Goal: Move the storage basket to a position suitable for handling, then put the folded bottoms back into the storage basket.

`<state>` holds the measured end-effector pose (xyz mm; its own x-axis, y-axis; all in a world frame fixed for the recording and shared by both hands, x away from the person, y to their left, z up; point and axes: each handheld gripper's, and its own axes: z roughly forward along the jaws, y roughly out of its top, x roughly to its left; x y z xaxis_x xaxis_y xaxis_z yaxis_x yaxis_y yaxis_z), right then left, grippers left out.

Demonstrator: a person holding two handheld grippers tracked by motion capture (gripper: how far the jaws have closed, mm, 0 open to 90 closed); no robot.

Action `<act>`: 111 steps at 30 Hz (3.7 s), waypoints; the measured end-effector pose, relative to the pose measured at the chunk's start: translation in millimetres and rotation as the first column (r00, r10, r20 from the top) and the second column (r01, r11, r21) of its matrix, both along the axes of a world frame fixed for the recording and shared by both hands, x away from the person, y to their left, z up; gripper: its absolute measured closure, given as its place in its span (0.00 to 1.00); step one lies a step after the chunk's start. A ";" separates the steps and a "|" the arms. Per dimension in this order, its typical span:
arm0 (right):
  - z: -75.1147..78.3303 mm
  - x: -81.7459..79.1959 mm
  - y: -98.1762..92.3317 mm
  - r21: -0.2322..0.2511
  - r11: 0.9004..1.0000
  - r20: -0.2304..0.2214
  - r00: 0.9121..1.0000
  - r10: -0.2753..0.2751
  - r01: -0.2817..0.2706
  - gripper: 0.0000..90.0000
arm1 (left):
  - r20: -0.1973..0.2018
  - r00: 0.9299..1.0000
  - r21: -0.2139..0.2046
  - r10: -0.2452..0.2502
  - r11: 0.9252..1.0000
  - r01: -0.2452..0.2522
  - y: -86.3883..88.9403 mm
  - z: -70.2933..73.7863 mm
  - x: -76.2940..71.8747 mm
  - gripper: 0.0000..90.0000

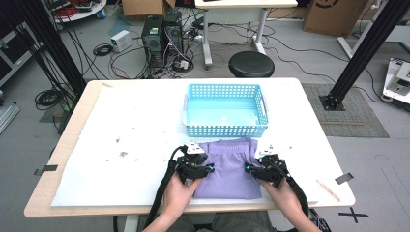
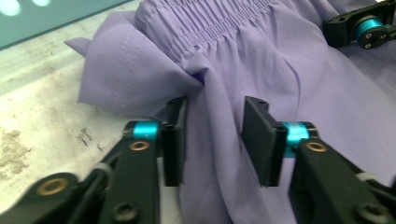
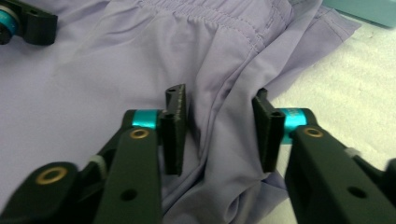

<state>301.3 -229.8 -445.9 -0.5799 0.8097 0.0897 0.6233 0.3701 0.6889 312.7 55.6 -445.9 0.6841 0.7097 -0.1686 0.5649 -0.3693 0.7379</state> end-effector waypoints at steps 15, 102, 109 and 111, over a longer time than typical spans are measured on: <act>9.0 -5.3 -6.0 0.046 0.997 0.055 0.997 0.055 -0.058 0.94 | 0.028 0.997 -0.023 -0.071 0.997 0.072 0.6 6.2 -2.9 0.94; 124.5 125.6 0.7 0.111 0.994 0.265 0.964 -0.031 0.001 0.94 | 0.287 0.958 -0.072 -0.011 0.997 0.033 9.9 128.5 128.5 0.94; 124.5 142.5 5.4 0.093 0.996 0.274 0.961 -0.034 0.009 0.94 | 0.268 0.963 -0.063 0.018 0.998 -0.001 9.6 122.8 146.8 0.94; 120.0 147.9 6.5 0.079 0.997 0.271 0.962 -0.035 0.014 0.94 | 0.266 0.964 -0.054 0.025 0.998 -0.011 8.8 121.4 153.0 0.94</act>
